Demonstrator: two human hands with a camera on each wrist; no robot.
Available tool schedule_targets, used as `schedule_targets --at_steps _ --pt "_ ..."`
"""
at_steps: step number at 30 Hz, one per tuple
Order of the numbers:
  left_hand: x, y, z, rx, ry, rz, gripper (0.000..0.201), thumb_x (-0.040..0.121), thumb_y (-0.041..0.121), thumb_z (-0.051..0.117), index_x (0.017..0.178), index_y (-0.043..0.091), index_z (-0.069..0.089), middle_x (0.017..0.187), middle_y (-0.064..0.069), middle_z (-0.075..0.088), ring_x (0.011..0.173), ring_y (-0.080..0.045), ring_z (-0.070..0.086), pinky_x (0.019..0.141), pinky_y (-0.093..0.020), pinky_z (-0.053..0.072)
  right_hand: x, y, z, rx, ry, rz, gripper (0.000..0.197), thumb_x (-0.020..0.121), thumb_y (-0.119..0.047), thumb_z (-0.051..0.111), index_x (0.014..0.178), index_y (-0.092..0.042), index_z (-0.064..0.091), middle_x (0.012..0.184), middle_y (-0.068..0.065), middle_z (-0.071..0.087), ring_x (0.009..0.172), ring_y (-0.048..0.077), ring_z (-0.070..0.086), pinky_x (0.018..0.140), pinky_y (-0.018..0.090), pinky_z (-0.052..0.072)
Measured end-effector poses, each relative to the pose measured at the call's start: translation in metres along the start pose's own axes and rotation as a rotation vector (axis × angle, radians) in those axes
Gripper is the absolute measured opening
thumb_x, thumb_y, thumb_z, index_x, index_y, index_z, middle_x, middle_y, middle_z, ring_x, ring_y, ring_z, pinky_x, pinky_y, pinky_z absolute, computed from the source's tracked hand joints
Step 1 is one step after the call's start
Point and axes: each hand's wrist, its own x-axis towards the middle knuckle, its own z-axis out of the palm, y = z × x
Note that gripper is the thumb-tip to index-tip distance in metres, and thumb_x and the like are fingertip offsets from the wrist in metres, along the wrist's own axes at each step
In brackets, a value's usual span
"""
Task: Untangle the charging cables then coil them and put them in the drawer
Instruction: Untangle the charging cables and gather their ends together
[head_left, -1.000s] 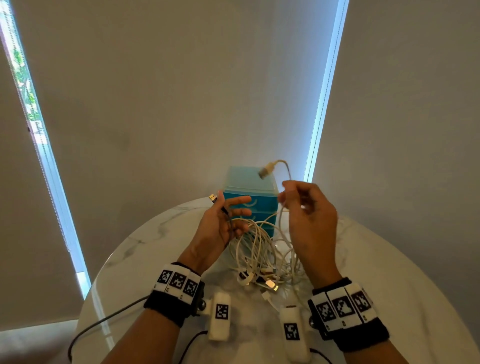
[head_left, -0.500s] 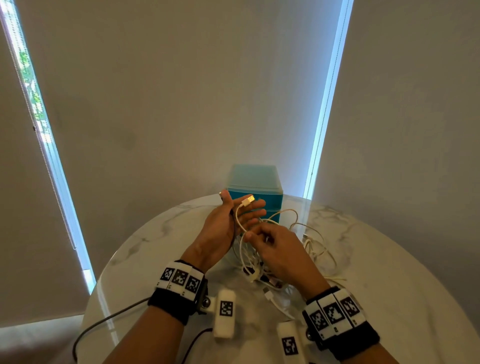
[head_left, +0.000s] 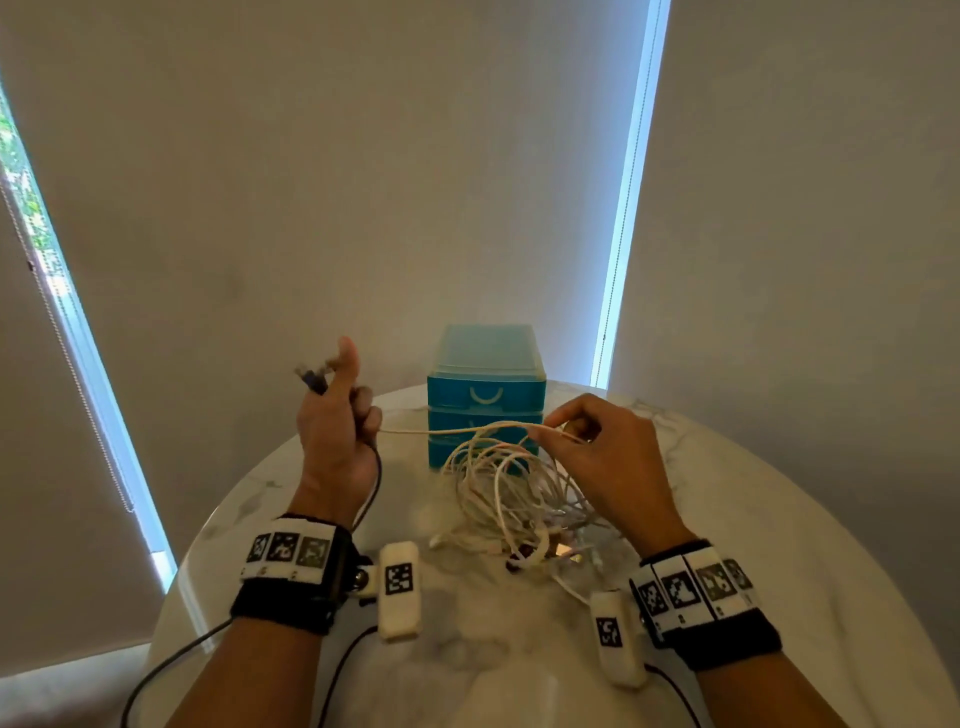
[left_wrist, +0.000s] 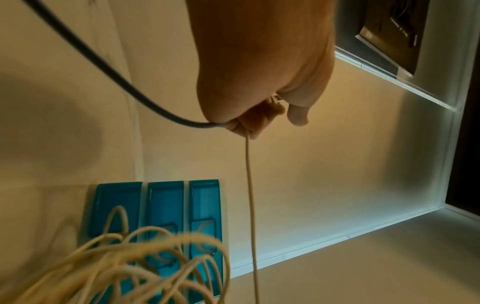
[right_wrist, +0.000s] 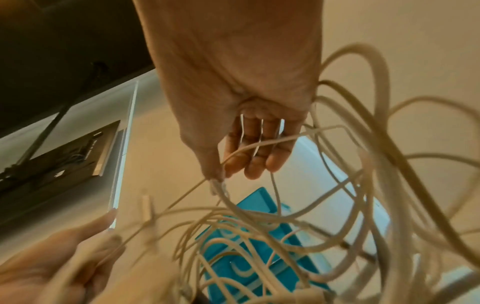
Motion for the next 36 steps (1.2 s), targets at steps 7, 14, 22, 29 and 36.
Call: schedule_targets --at_steps 7,14,22,29,36 --pt "-0.018 -0.004 0.014 0.33 -0.174 0.024 0.032 0.081 0.046 0.088 0.094 0.026 0.067 0.07 0.011 0.05 0.049 -0.005 0.031 0.041 -0.021 0.024 0.006 0.008 -0.007 0.241 -0.04 0.061 0.019 0.086 -0.043 0.09 0.094 -0.029 0.078 0.061 -0.013 0.057 0.059 0.004 0.049 0.061 0.022 0.044" --pt "-0.048 -0.013 0.035 1.03 -0.563 -0.136 0.029 0.084 0.061 0.081 0.105 0.041 0.083 0.101 0.019 0.081 0.086 0.01 0.072 0.074 -0.019 0.049 0.001 -0.008 -0.001 0.524 -0.2 0.078 0.023 0.108 -0.012 0.061 0.122 -0.019 0.078 0.086 -0.017 0.073 0.081 0.0 0.066 0.077 0.018 0.052" --pt "-0.044 -0.014 0.037 0.798 -0.334 0.083 0.024 0.09 0.047 0.082 0.096 0.024 0.085 0.095 0.009 0.083 0.09 -0.001 0.076 0.081 -0.026 0.054 0.004 -0.007 -0.001 0.424 -0.195 0.036 0.026 0.106 -0.013 0.065 0.131 -0.021 0.06 0.101 -0.002 0.08 0.098 0.01 0.074 0.088 0.021 0.055" --pt "-0.015 0.01 0.01 0.378 0.175 0.213 0.03 0.094 0.052 0.078 0.103 0.023 0.08 0.062 0.002 0.044 0.054 -0.006 0.038 0.051 -0.026 0.035 0.008 0.031 -0.017 -0.06 -0.122 0.1 0.011 0.102 -0.04 0.072 0.101 -0.03 0.075 0.096 -0.017 0.074 0.093 -0.002 0.067 0.079 0.02 0.048" --pt "-0.006 0.014 -0.004 0.299 0.1 0.123 0.033 0.097 0.054 0.073 0.108 0.024 0.079 0.062 0.008 0.039 0.054 -0.008 0.033 0.042 -0.023 0.029 0.004 0.018 -0.011 0.043 -0.167 0.12 0.029 0.096 -0.061 0.07 0.104 -0.035 0.079 0.096 -0.018 0.08 0.093 -0.003 0.072 0.086 0.02 0.055"
